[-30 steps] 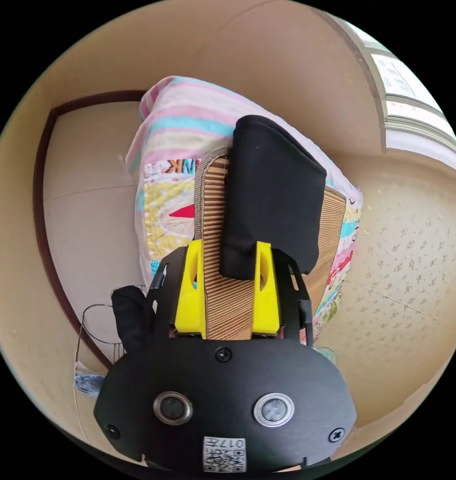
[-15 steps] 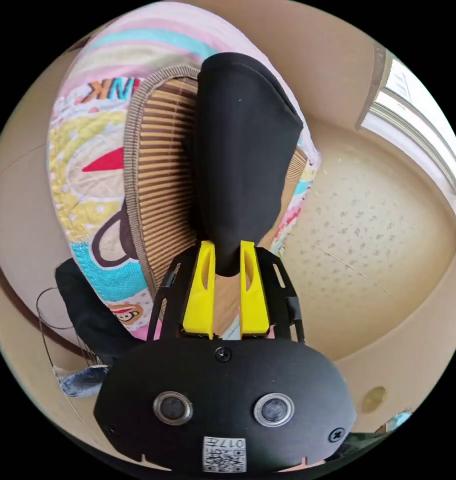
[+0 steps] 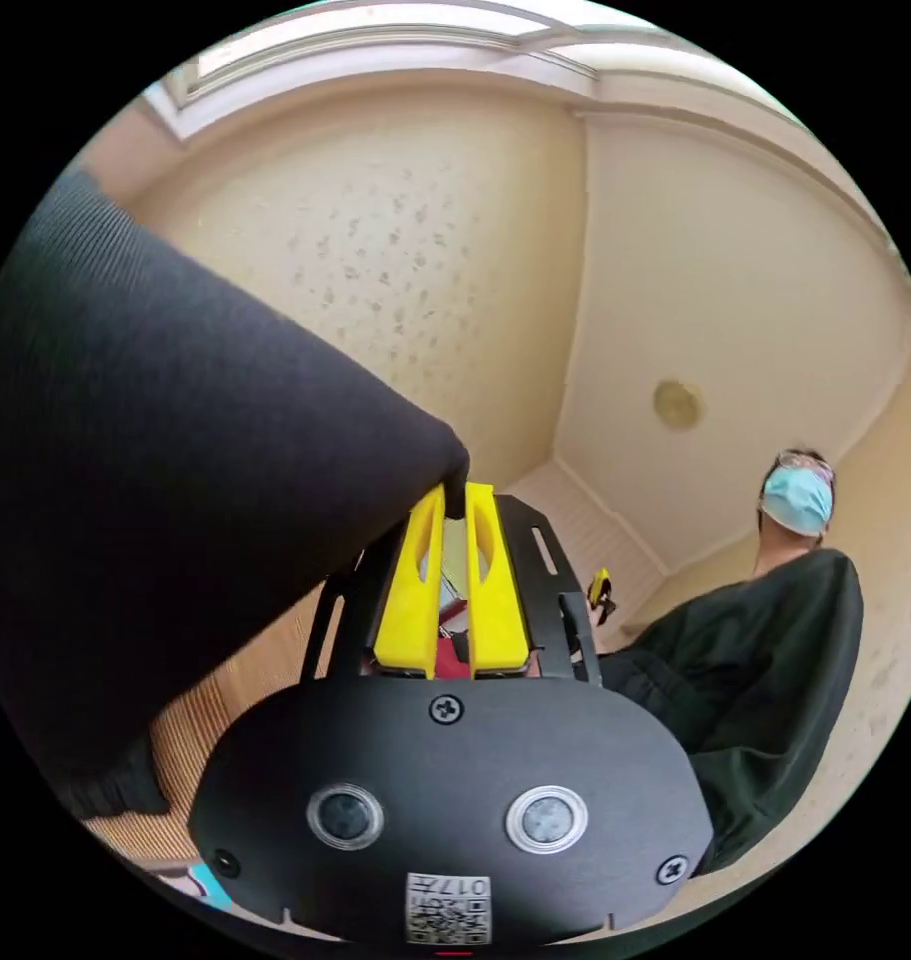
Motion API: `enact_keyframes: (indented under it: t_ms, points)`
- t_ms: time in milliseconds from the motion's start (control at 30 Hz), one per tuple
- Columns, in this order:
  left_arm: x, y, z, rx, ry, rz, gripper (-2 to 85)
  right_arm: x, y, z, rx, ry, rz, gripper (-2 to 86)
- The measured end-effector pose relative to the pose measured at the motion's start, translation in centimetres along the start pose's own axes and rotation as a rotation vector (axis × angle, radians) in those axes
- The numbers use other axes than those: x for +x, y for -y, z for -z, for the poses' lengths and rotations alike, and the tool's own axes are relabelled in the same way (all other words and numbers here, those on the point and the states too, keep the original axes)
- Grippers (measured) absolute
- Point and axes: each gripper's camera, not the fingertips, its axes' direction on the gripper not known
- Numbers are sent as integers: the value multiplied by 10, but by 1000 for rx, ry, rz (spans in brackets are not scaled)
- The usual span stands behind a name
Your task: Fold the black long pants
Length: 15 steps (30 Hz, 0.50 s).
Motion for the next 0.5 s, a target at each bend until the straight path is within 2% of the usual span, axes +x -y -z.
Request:
enact_keyframes:
  t_ms: [33,100,167,233,333,400,467,500]
  points:
    - [32,7,-18,77,-299,-190,2,6,-3,9,-6,10,-24,1]
    - [73,15,-34,245,-554,-408,-5,16,-11,27,-2,33,-37,1]
    - [91,27,-51,247,-341,-374,-8,31,-22,52,9,32,-67,2]
    - [78,46,-86,91,-74,-184,-8,45,-31,73,26,39,-108,2]
    - [56,47,-131,-79,130,9,-4,57,-44,112,89,75,-147,3]
    - [48,38,-146,-109,261,74,6,62,-47,140,106,60,-165,3]
    - [35,24,-145,-58,439,180,33,67,-45,176,75,-25,-178,3]
    - [22,10,-134,16,587,302,45,69,-43,185,65,-49,-176,3]
